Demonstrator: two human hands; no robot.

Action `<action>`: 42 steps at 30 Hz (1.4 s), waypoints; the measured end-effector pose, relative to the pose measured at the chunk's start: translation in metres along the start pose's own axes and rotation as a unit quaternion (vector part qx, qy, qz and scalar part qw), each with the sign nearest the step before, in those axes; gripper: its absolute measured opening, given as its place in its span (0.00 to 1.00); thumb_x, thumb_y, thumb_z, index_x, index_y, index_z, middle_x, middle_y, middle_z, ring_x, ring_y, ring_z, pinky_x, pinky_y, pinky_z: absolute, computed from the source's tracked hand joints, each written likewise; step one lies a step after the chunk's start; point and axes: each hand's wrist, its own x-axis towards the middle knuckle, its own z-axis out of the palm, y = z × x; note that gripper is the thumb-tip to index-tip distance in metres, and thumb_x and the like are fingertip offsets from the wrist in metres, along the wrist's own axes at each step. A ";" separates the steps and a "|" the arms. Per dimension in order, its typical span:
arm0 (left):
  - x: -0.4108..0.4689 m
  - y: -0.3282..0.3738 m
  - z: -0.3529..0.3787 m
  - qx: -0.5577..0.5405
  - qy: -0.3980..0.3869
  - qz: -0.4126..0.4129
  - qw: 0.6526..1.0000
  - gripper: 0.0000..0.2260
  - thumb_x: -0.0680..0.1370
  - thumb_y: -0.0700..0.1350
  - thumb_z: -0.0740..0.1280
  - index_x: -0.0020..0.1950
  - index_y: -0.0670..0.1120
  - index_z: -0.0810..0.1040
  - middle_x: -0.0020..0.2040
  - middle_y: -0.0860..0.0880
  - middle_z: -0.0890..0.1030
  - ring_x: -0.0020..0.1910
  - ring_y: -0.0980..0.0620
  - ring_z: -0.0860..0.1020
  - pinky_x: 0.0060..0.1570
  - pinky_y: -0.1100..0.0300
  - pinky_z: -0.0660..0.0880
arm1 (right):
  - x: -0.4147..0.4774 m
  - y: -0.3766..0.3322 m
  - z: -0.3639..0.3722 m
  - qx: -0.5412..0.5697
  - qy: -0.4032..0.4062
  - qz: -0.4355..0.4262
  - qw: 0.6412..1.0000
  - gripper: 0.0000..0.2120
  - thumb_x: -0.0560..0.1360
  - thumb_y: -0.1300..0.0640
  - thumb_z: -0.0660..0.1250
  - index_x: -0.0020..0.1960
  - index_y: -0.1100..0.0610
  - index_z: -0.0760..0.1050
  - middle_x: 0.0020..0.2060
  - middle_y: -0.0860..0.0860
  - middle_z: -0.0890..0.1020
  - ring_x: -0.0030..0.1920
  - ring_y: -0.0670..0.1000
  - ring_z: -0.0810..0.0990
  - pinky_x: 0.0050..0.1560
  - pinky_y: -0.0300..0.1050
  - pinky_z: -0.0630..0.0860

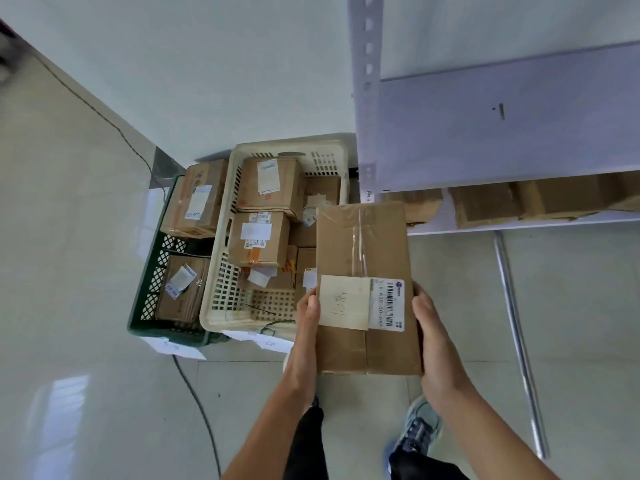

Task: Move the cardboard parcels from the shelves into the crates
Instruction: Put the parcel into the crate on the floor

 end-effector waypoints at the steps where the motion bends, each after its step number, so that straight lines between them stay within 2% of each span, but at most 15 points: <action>1: 0.008 0.001 -0.014 0.000 0.016 0.001 1.000 0.36 0.78 0.74 0.59 0.79 0.55 0.71 0.74 0.46 0.78 0.74 0.45 0.77 0.74 0.37 0.75 | 0.011 0.006 0.014 -0.003 -0.003 0.012 1.000 0.22 0.84 0.37 0.57 0.77 0.36 0.70 0.65 0.44 0.85 0.67 0.48 0.83 0.64 0.55 0.80; 5: 0.062 0.007 -0.068 0.011 0.051 -0.013 0.999 0.42 0.71 0.80 0.62 0.78 0.57 0.75 0.76 0.46 0.76 0.76 0.44 0.76 0.77 0.37 0.71 | 0.071 0.025 0.069 -0.046 0.002 0.078 0.996 0.20 0.87 0.38 0.52 0.77 0.33 0.69 0.74 0.46 0.78 0.74 0.49 0.75 0.78 0.62 0.69; 8: 0.123 0.008 -0.106 0.034 0.039 -0.044 0.998 0.44 0.70 0.81 0.60 0.79 0.58 0.75 0.78 0.45 0.75 0.77 0.41 0.74 0.78 0.35 0.69 | 0.126 0.040 0.105 -0.102 0.016 0.122 0.987 0.22 0.85 0.32 0.49 0.70 0.34 0.74 0.76 0.51 0.74 0.76 0.53 0.72 0.78 0.63 0.68; 10: 0.168 0.006 -0.127 0.051 0.019 -0.076 0.996 0.44 0.71 0.80 0.60 0.80 0.57 0.73 0.78 0.45 0.74 0.77 0.41 0.74 0.78 0.35 0.69 | 0.162 0.051 0.122 -0.127 0.036 0.143 0.981 0.25 0.84 0.29 0.48 0.73 0.34 0.72 0.77 0.52 0.71 0.78 0.56 0.68 0.78 0.65 0.68; 14: 0.244 0.004 -0.154 0.106 -0.036 -0.133 0.985 0.49 0.68 0.82 0.58 0.85 0.60 0.65 0.85 0.46 0.66 0.83 0.39 0.66 0.82 0.33 0.60 | 0.228 0.069 0.147 -0.121 0.086 0.170 0.974 0.27 0.81 0.26 0.50 0.78 0.29 0.63 0.77 0.51 0.69 0.74 0.59 0.73 0.65 0.67 0.79; 17: 0.293 0.005 -0.164 0.129 -0.071 -0.164 0.975 0.44 0.74 0.82 0.56 0.87 0.65 0.57 0.89 0.48 0.57 0.86 0.40 0.58 0.83 0.33 0.54 | 0.269 0.080 0.160 -0.116 0.140 0.154 0.971 0.26 0.80 0.26 0.53 0.78 0.27 0.62 0.73 0.53 0.70 0.67 0.61 0.78 0.53 0.62 0.84; 19: 0.322 0.006 -0.168 0.136 -0.073 -0.183 0.971 0.41 0.76 0.81 0.55 0.86 0.64 0.58 0.87 0.50 0.62 0.83 0.41 0.64 0.78 0.34 0.61 | 0.294 0.086 0.166 -0.105 0.172 0.141 0.969 0.25 0.80 0.29 0.54 0.77 0.28 0.65 0.71 0.53 0.72 0.66 0.60 0.79 0.53 0.62 0.85; 21: 0.347 0.009 -0.168 0.132 -0.069 -0.191 0.970 0.36 0.76 0.80 0.58 0.79 0.62 0.70 0.75 0.52 0.76 0.71 0.45 0.76 0.69 0.40 0.71 | 0.316 0.091 0.172 -0.083 0.185 0.125 0.971 0.19 0.82 0.33 0.53 0.69 0.30 0.72 0.69 0.51 0.77 0.64 0.58 0.80 0.51 0.59 0.84; 23: 0.369 0.009 -0.168 0.124 -0.063 -0.188 0.972 0.31 0.77 0.79 0.58 0.72 0.62 0.75 0.66 0.53 0.81 0.64 0.48 0.80 0.64 0.44 0.73 | 0.334 0.098 0.177 -0.060 0.191 0.106 0.974 0.15 0.83 0.37 0.53 0.63 0.35 0.75 0.66 0.48 0.81 0.62 0.54 0.81 0.48 0.53 0.80; 24: 0.381 0.007 -0.167 0.128 -0.065 -0.181 0.973 0.32 0.78 0.78 0.58 0.75 0.61 0.73 0.68 0.52 0.80 0.67 0.46 0.79 0.65 0.43 0.73 | 0.343 0.102 0.179 -0.052 0.193 0.098 0.975 0.17 0.84 0.38 0.53 0.65 0.39 0.75 0.66 0.46 0.81 0.63 0.53 0.81 0.50 0.53 0.79; 28: 0.417 -0.001 -0.156 0.119 -0.083 -0.155 0.977 0.35 0.82 0.75 0.55 0.85 0.62 0.62 0.79 0.50 0.74 0.77 0.42 0.73 0.77 0.36 0.67 | 0.374 0.118 0.182 -0.043 0.215 0.079 0.972 0.28 0.80 0.35 0.53 0.76 0.44 0.68 0.74 0.47 0.76 0.72 0.53 0.75 0.74 0.65 0.72; 35: 0.454 -0.025 -0.147 0.064 -0.044 -0.127 0.989 0.30 0.84 0.69 0.59 0.82 0.56 0.66 0.73 0.54 0.76 0.75 0.48 0.72 0.81 0.39 0.63 | 0.420 0.128 0.177 -0.020 0.232 0.065 0.970 0.34 0.77 0.34 0.55 0.79 0.47 0.66 0.77 0.47 0.72 0.76 0.53 0.71 0.77 0.64 0.68; 38: 0.461 -0.030 -0.139 0.050 -0.031 -0.121 0.991 0.37 0.80 0.70 0.61 0.86 0.59 0.61 0.84 0.54 0.66 0.84 0.49 0.62 0.83 0.41 0.56 | 0.438 0.131 0.177 -0.002 0.241 0.063 0.969 0.34 0.80 0.37 0.56 0.84 0.44 0.59 0.83 0.46 0.65 0.81 0.52 0.65 0.80 0.63 0.64; 40: 0.466 -0.033 -0.134 0.020 -0.007 -0.147 0.989 0.36 0.80 0.70 0.62 0.86 0.61 0.61 0.86 0.56 0.62 0.86 0.49 0.59 0.84 0.39 0.53 | 0.447 0.132 0.180 -0.008 0.247 0.055 0.967 0.30 0.81 0.40 0.56 0.83 0.42 0.62 0.81 0.44 0.68 0.79 0.51 0.68 0.79 0.63 0.66; 42: 0.467 -0.039 -0.133 0.004 0.007 -0.165 0.986 0.33 0.82 0.69 0.62 0.86 0.64 0.60 0.86 0.56 0.63 0.85 0.46 0.60 0.82 0.36 0.58 | 0.452 0.133 0.183 0.005 0.255 0.047 0.966 0.25 0.82 0.44 0.57 0.79 0.42 0.67 0.76 0.43 0.73 0.75 0.51 0.71 0.78 0.62 0.67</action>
